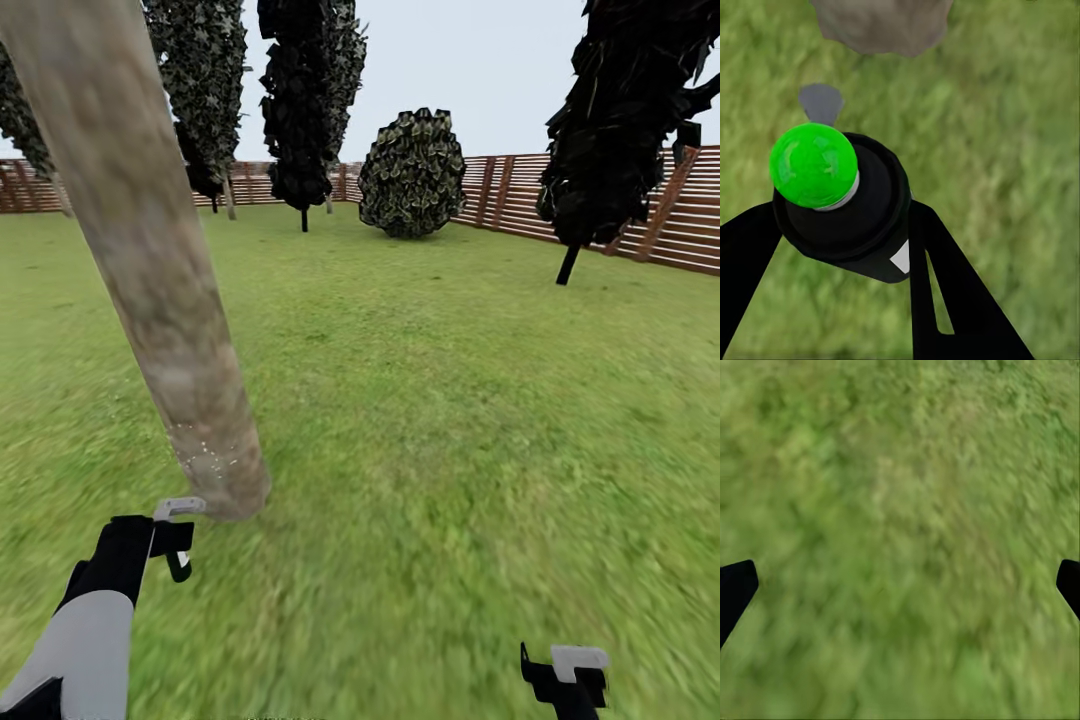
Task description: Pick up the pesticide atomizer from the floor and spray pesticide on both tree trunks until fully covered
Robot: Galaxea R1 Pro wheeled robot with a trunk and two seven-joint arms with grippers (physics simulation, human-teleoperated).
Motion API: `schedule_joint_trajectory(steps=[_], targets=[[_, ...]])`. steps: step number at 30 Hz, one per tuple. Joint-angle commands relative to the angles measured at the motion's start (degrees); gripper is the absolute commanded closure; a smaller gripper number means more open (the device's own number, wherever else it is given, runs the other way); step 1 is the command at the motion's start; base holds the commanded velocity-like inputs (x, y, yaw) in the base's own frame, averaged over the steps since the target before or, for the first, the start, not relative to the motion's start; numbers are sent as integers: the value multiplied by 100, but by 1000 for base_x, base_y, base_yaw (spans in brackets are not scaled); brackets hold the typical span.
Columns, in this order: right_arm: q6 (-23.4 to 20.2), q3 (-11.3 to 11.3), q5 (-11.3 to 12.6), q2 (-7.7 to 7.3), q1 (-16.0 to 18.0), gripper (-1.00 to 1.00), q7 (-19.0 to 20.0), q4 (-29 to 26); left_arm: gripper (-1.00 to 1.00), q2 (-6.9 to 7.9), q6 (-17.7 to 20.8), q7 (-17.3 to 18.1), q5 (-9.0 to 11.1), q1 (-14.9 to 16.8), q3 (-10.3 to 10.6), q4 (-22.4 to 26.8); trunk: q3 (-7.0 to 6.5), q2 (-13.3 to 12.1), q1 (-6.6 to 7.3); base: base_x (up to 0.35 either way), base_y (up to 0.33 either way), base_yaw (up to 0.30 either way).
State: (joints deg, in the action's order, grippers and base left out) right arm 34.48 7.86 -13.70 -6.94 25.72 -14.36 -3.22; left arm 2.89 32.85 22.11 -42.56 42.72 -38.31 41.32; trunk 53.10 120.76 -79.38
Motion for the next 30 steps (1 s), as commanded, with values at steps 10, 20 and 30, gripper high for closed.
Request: schedule_joint_trajectory(steps=[10, 20, 30], targets=[[15, 46, -56, -8, 3, -100, -26, 6, 100, -436, 462, 73, -80, 653, 650, 43, 5, 2, 1, 0, 0, 183], [15, 40, -62, -15, 3, -100, -23, 6, 100, -432, 823, 84, -70, 1035, 1076, 90, 5, 2, 1, 0, 0, 1], [15, 40, -55, -9, 3, -100, -23, 3, 100, -132, 1084, 600, -103, 1417, 1155, 96, 5, 2, 1, 0, 0, 0]])
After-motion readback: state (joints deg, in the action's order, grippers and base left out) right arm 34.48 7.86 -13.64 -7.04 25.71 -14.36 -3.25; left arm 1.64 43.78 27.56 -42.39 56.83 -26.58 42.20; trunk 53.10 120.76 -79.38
